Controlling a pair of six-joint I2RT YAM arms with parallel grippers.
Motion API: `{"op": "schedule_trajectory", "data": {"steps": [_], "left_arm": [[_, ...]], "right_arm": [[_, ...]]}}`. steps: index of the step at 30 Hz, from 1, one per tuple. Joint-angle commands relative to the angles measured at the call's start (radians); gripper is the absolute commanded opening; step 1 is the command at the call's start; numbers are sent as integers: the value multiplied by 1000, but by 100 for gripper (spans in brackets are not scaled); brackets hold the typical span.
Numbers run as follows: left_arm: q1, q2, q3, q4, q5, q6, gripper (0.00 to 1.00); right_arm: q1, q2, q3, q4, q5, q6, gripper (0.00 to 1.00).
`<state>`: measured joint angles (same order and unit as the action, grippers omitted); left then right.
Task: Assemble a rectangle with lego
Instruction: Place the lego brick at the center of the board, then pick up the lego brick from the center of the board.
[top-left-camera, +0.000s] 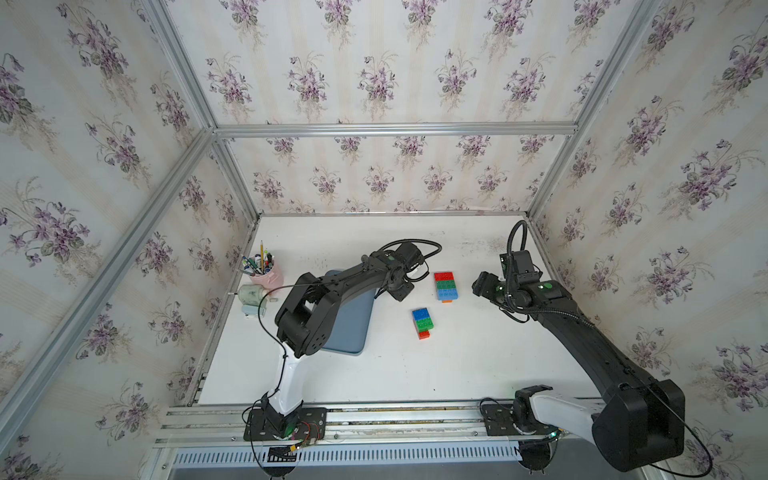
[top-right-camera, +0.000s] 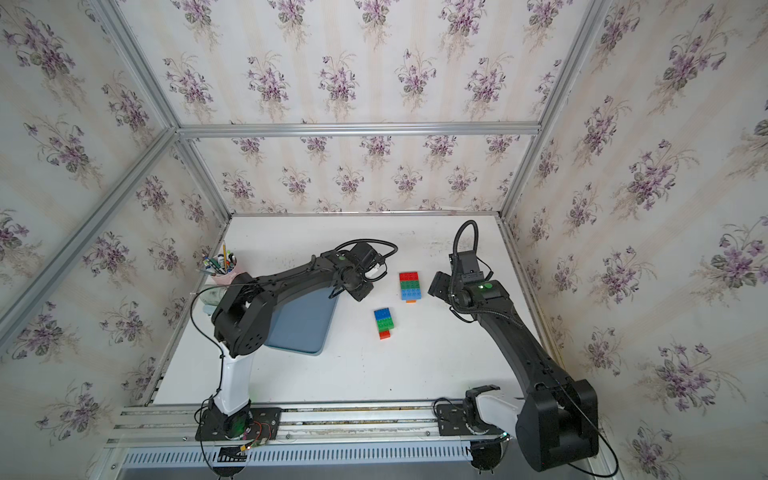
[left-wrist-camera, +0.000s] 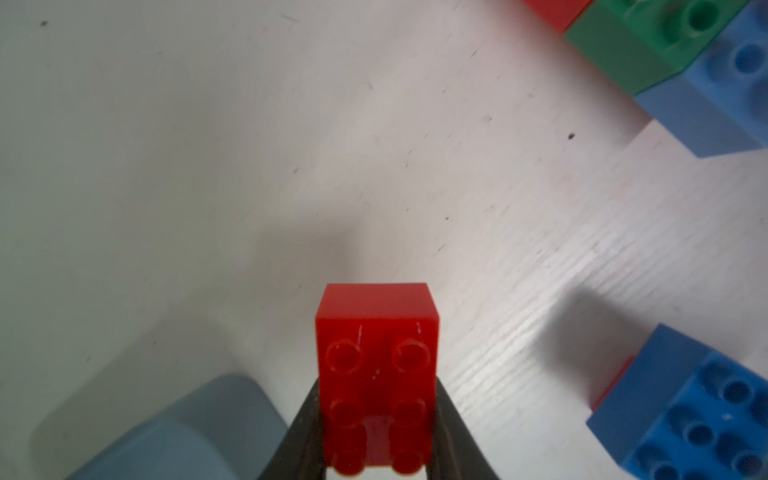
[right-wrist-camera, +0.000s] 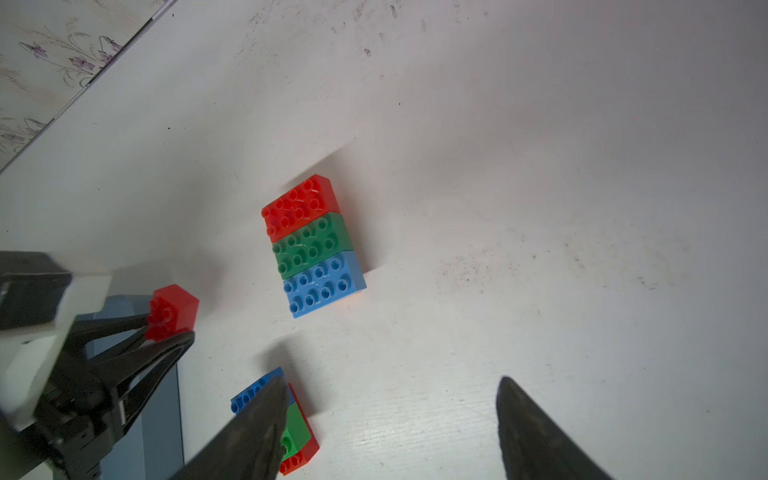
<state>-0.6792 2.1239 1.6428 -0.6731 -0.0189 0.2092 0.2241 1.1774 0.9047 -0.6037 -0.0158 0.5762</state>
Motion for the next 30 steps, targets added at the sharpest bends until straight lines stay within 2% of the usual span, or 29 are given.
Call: {"op": "schedule_trajectory", "data": {"steps": [1, 2, 4, 6, 8, 11, 14, 18, 20, 23, 25, 27, 30], "left_arm": [[5, 70, 63, -73, 40, 61, 22], [7, 87, 73, -75, 37, 58, 23], [12, 106, 81, -71, 35, 43, 31], [13, 111, 74, -64, 31, 35, 46], [13, 96, 63, -53, 34, 20, 56], [15, 14, 14, 4, 21, -26, 82], [18, -130, -57, 76, -31, -114, 100], [37, -391, -197, 146, -86, -276, 100], [73, -549, -298, 171, -60, -376, 100], [184, -772, -457, 210, 74, -544, 100], [271, -874, -551, 220, 174, -616, 100], [319, -949, -623, 210, 210, -633, 100], [325, -1031, -691, 173, 214, -589, 100]], "right_arm": [[1, -15, -1, -7, -7, -2, 79], [0, -15, 0, -11, -7, -5, 79], [1, -15, 0, -17, -7, -16, 79], [1, -9, 6, -22, -14, -33, 79], [1, 1, 13, -15, -34, -65, 80], [2, 24, 42, -10, -86, -121, 80], [18, 56, 88, 6, -157, -175, 81], [134, 157, 200, -11, -127, -231, 81], [203, 225, 262, -24, -130, -259, 79], [286, 323, 329, -24, -149, -321, 77], [325, 389, 360, -16, -171, -373, 74], [370, 466, 393, -13, -166, -422, 73], [402, 595, 454, -29, -126, -511, 73]]}}
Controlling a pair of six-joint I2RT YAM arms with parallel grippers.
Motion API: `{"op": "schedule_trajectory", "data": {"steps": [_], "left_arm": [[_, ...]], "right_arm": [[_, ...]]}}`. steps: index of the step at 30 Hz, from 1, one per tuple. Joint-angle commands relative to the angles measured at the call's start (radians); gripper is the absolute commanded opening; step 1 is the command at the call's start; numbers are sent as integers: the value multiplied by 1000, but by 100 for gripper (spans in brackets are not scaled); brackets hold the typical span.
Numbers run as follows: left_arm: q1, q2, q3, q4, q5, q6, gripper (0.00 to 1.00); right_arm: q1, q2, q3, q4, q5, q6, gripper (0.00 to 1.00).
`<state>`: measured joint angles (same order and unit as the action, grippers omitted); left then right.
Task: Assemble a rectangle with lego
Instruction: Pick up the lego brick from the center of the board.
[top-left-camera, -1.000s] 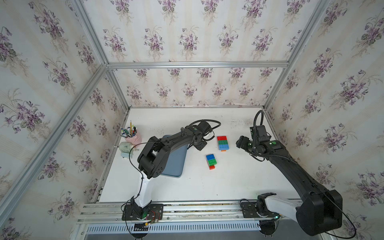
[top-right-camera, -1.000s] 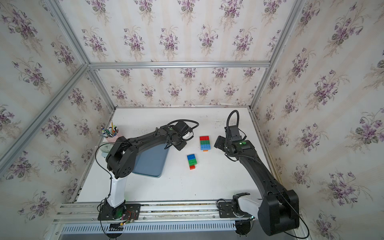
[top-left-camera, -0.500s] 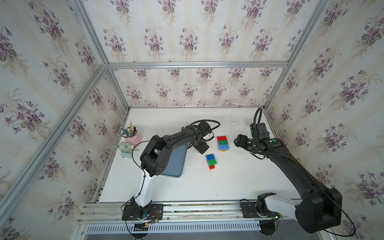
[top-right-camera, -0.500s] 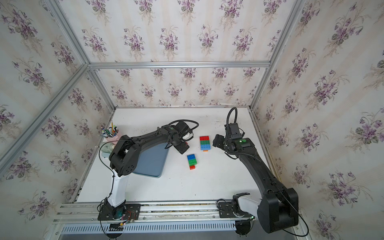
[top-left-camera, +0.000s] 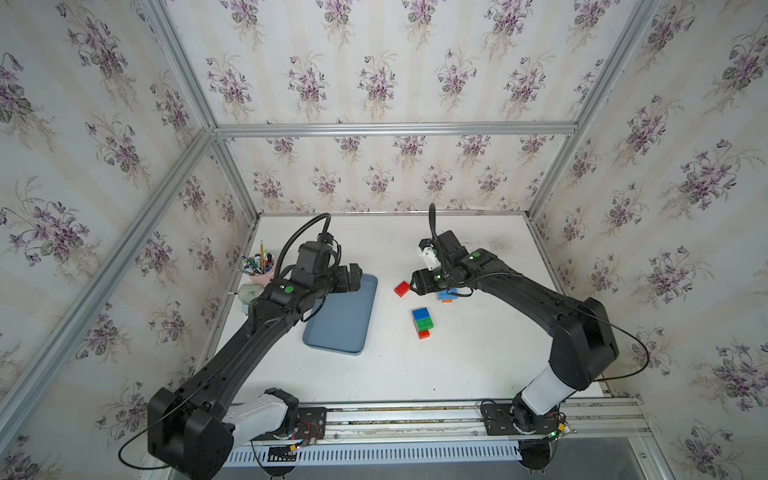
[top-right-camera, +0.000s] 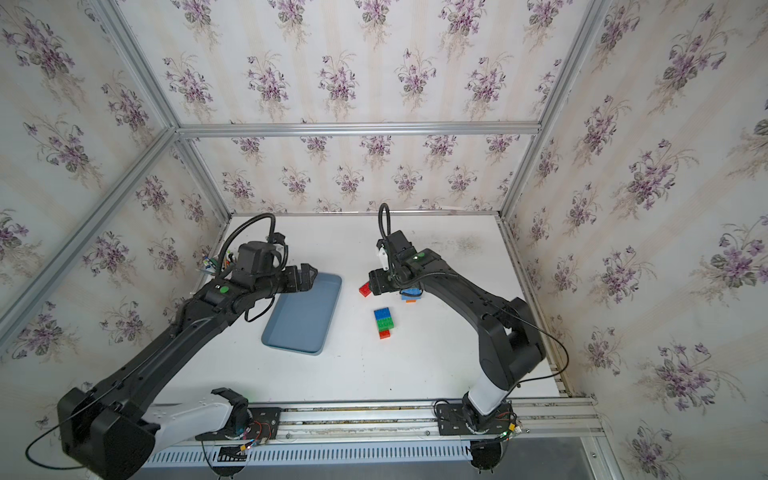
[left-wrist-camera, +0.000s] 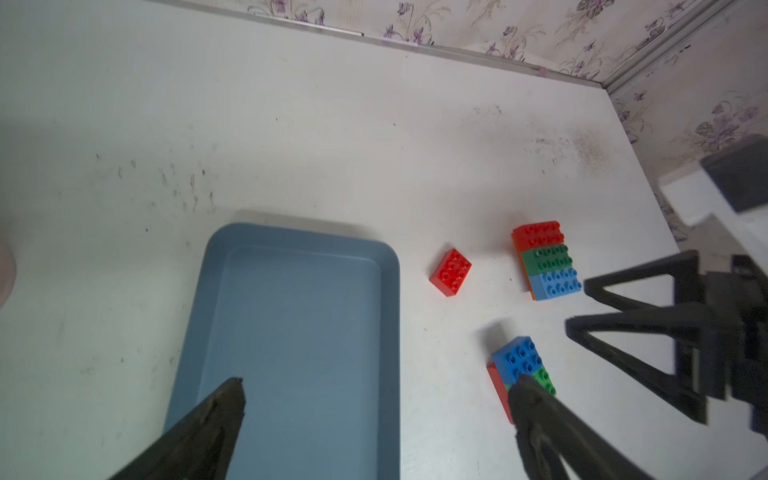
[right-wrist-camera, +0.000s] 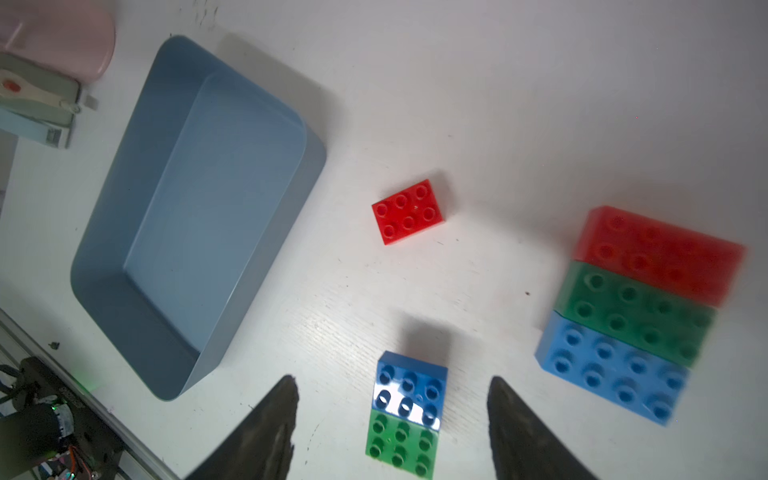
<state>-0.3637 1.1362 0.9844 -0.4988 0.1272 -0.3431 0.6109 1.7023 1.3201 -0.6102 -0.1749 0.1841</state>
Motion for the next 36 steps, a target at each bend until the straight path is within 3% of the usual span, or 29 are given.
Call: {"op": "schedule_trajectory", "data": {"steps": [1, 7, 17, 28, 36], "left_arm": [[8, -57, -45, -13, 63, -37, 100], [8, -49, -50, -55, 121, -63, 100], [8, -13, -53, -34, 167, -76, 100], [8, 16, -26, -51, 167, -72, 100], [8, 25, -26, -59, 169, -77, 100]], "right_arm": [[23, 110, 60, -30, 35, -151, 73], [33, 282, 133, -33, 68, -296, 73], [44, 335, 164, 74, 76, -376, 76], [56, 400, 189, 104, 124, -372, 74], [57, 385, 170, 165, 161, -349, 64]]}}
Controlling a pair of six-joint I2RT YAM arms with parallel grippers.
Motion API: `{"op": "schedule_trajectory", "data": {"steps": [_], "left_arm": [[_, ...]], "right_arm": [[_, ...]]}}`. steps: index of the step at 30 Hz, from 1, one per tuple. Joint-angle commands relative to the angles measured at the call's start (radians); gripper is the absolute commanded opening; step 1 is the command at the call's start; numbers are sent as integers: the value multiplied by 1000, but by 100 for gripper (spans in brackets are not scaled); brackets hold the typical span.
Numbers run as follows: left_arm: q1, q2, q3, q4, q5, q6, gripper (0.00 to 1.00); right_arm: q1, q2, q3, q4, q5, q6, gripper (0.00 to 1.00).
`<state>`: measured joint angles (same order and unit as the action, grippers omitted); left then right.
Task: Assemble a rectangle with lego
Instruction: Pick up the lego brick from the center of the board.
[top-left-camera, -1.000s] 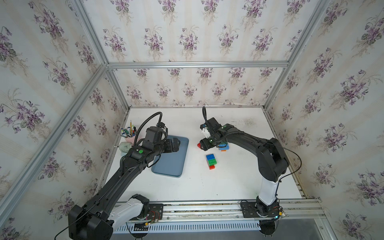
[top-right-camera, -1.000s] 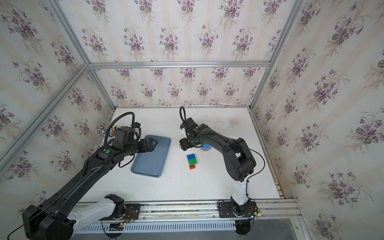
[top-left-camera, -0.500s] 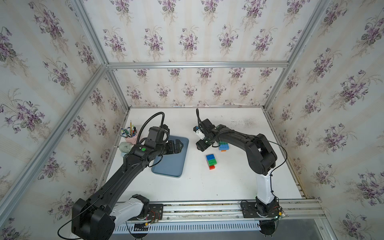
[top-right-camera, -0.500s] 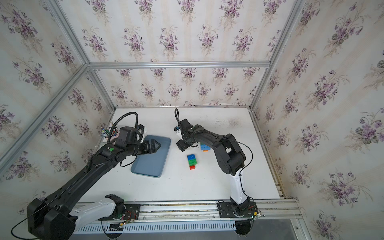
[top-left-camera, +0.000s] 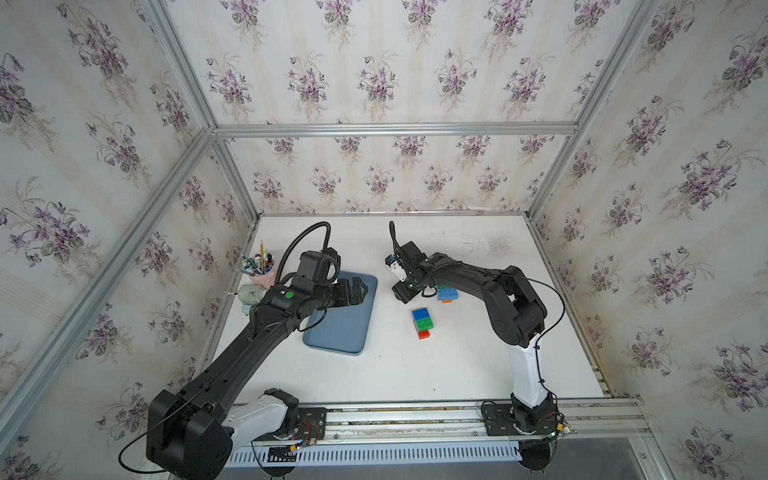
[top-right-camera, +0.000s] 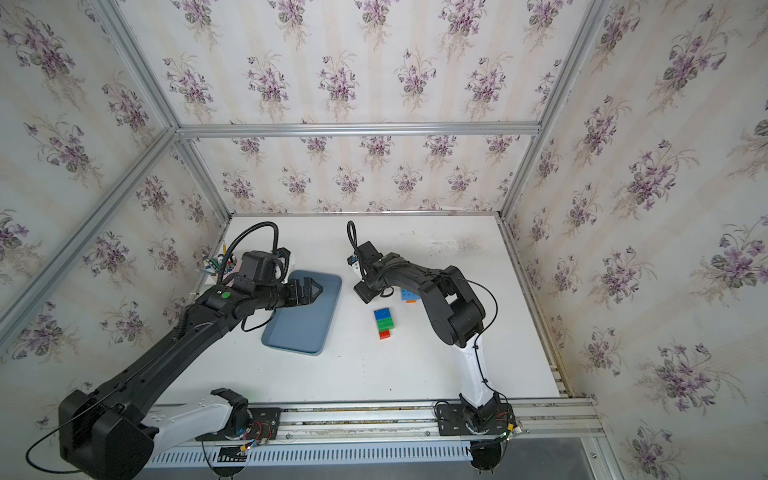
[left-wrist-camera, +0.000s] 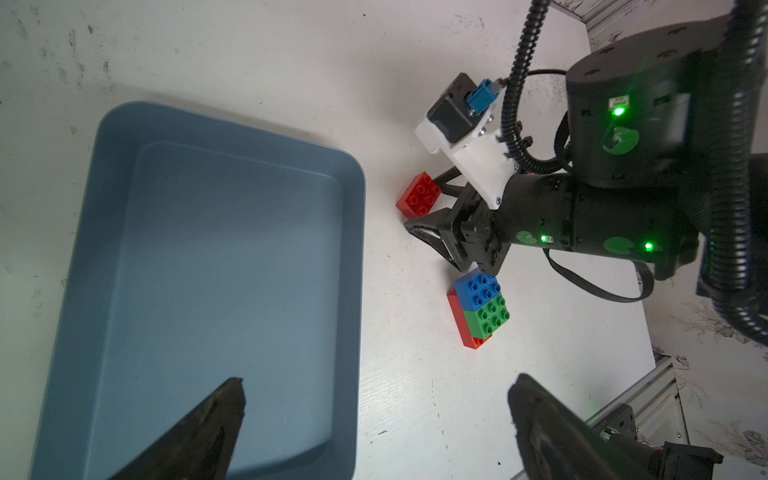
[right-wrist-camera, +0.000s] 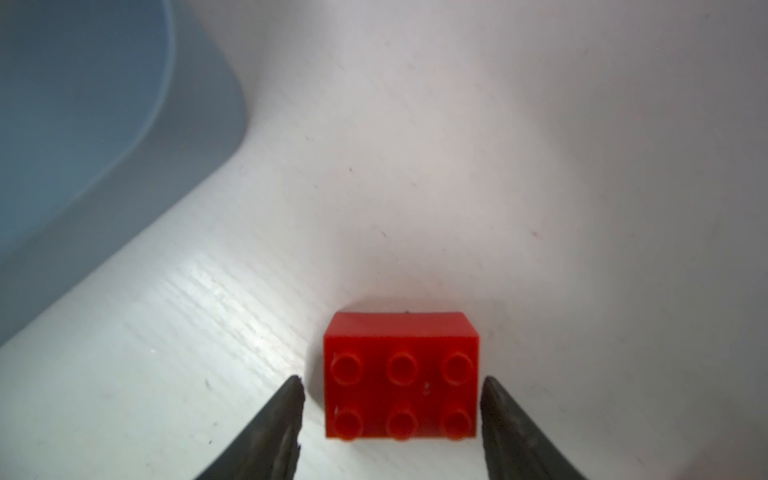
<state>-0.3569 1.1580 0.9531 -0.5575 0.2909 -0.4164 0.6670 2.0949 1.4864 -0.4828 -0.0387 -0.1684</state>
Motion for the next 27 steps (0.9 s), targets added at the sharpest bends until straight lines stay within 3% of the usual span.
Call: {"op": "schedule_trajectory", "data": {"steps": [1, 16, 19, 27], "left_arm": [[1, 5, 7, -1, 5, -4, 100], [1, 12, 18, -20, 7, -7, 100], [2, 11, 24, -25, 4, -9, 100], [1, 7, 91, -95, -32, 26, 100]], "right_arm": [[1, -6, 8, 35, 31, 7, 62], [2, 31, 41, -2, 20, 57, 53], [2, 23, 41, -2, 35, 77, 46], [2, -84, 45, -66, 85, 226, 37]]}}
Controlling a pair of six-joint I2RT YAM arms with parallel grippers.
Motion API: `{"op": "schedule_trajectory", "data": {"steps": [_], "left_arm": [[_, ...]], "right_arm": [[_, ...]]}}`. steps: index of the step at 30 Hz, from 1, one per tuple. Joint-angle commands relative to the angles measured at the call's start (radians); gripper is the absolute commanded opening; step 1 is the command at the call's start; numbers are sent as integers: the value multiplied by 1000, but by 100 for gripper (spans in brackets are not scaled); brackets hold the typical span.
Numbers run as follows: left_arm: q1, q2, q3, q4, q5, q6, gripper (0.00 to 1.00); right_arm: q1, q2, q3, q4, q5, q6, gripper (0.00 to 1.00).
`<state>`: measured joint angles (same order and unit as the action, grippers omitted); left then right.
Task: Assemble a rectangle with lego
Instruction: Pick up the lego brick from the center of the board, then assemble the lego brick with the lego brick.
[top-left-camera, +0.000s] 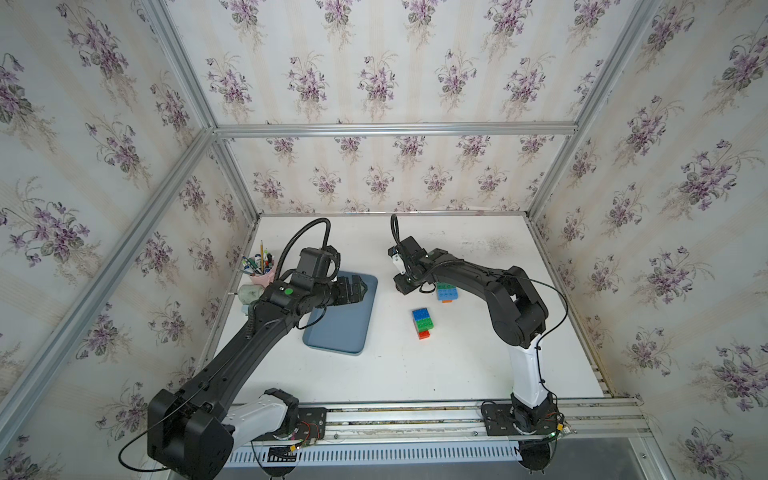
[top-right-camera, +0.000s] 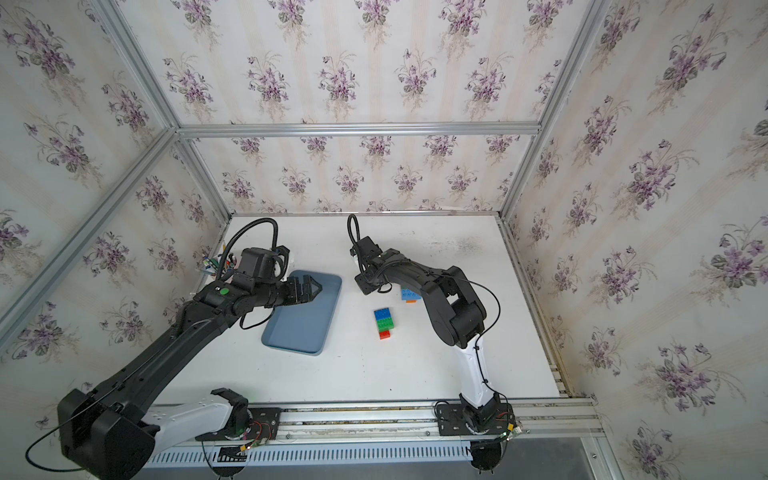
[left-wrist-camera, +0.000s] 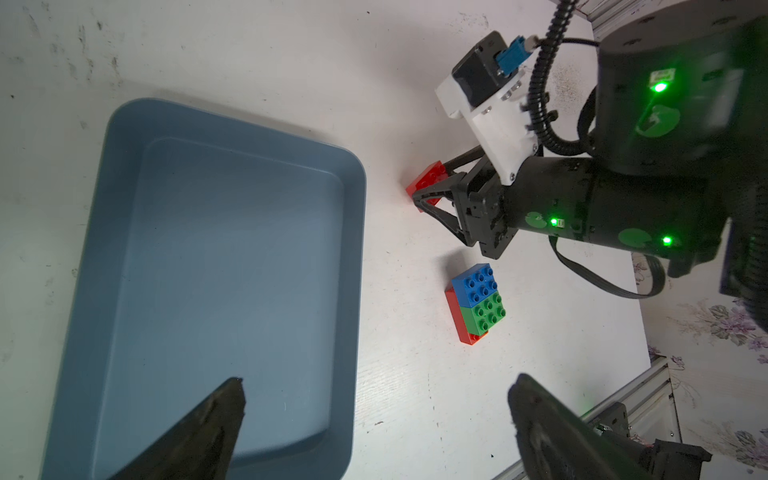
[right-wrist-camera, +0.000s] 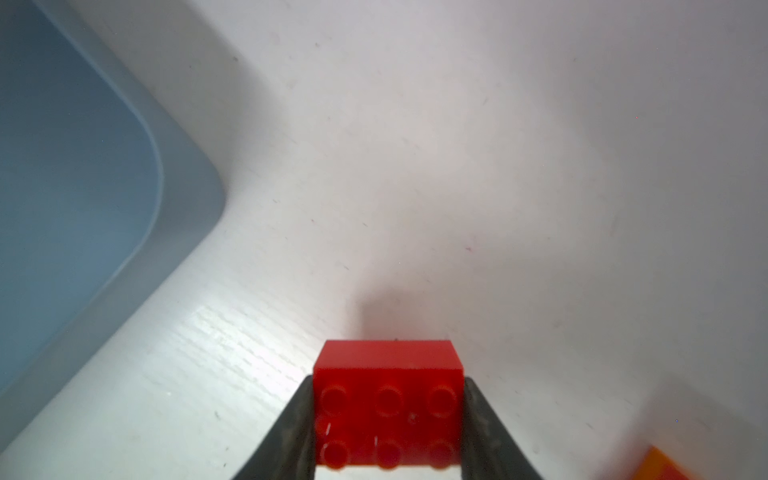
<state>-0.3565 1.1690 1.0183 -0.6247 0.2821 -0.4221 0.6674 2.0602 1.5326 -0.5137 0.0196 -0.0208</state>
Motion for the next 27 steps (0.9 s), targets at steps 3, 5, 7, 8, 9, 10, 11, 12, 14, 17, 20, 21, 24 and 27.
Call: {"op": "schedule_trajectory", "data": {"steps": [3, 5, 7, 8, 9, 10, 11, 12, 14, 17, 20, 21, 24, 27], "left_arm": [[1, -9, 59, -42, -24, 55, 100], [0, -8, 75, -47, -16, 71, 100], [-3, -9, 83, -46, -9, 81, 100], [-3, -9, 86, -46, -8, 83, 100], [-5, -8, 85, -45, -6, 85, 100], [-7, -9, 83, -42, -5, 85, 100], [-10, -10, 80, -36, -2, 83, 100], [-13, -9, 74, -29, 2, 82, 100], [-15, -10, 60, -10, 13, 75, 100], [-18, -3, 44, 10, 41, 64, 100], [-19, -1, 40, 5, 50, 65, 100], [-19, -5, 38, 3, 49, 67, 100], [-18, -22, 28, 6, 51, 66, 100], [-18, -36, 14, 16, 67, 59, 100]], "right_arm": [[2, -147, -39, -81, 27, 152, 37], [1, -220, -78, -129, 28, 191, 37], [2, -298, -132, -185, 25, 234, 37], [1, -344, -169, -212, 24, 260, 37], [4, -388, -206, -238, 18, 286, 37], [2, -430, -243, -258, 11, 310, 37], [3, -477, -286, -272, -2, 339, 37], [5, -518, -332, -284, -12, 365, 37], [8, -584, -418, -294, -18, 429, 36], [27, -651, -536, -275, -64, 523, 36], [72, -682, -608, -246, -80, 606, 36], [92, -682, -620, -235, -81, 624, 36], [143, -670, -637, -208, -60, 679, 36], [179, -666, -652, -161, -30, 735, 37]]}}
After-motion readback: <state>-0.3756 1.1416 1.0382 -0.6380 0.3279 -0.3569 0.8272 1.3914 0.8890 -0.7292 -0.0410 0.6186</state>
